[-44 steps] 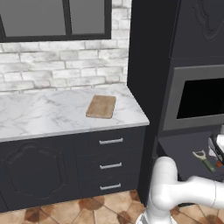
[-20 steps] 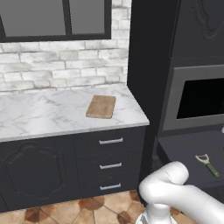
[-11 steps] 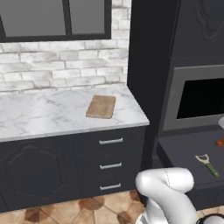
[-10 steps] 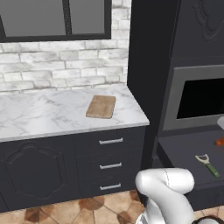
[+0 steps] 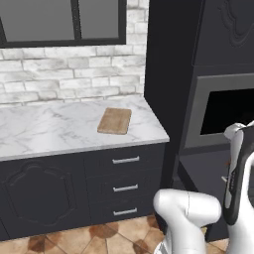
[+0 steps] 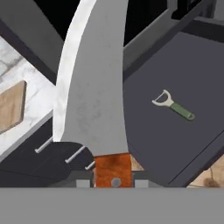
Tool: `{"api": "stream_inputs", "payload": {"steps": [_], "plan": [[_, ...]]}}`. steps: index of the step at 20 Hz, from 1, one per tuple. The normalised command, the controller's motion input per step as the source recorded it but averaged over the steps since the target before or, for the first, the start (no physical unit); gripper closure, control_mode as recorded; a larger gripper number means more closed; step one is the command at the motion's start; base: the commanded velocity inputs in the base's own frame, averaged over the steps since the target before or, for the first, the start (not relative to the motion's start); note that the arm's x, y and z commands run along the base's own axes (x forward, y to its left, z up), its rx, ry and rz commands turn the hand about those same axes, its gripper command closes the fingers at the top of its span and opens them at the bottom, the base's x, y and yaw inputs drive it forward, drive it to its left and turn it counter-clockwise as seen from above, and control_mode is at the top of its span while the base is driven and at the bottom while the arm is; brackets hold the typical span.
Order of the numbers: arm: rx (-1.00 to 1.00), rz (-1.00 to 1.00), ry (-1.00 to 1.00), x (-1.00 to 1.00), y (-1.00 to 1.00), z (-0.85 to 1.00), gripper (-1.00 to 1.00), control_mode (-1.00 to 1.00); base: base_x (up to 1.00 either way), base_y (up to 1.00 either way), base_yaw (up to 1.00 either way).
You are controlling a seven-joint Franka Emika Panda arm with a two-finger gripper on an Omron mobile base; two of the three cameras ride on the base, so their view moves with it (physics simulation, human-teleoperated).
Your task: Open the drawer on the right and place the cutting tools on the cutting board.
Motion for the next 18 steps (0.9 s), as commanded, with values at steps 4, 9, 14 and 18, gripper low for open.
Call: {"api": "stream_inputs", "payload": {"steps": [4,9,14,18], "plan": [[-0.21,0.14,0.15,-0.14,1.0,0.89,1.0,-1.0,0.0,0.0,0.0],[-0.31,0.06,0.19,0.0,1.0,0.4,1.0,-1.0,0.0,0.0,0.0],[-0.2,0.0,0.02,0.01,0.67,0.0,1.0,-1.0,0.0,0.0,0.0],[0.0,0.0,0.0,0.0,0.0,0.0,1.0,-1.0,0.0,0.0,0.0]]}}
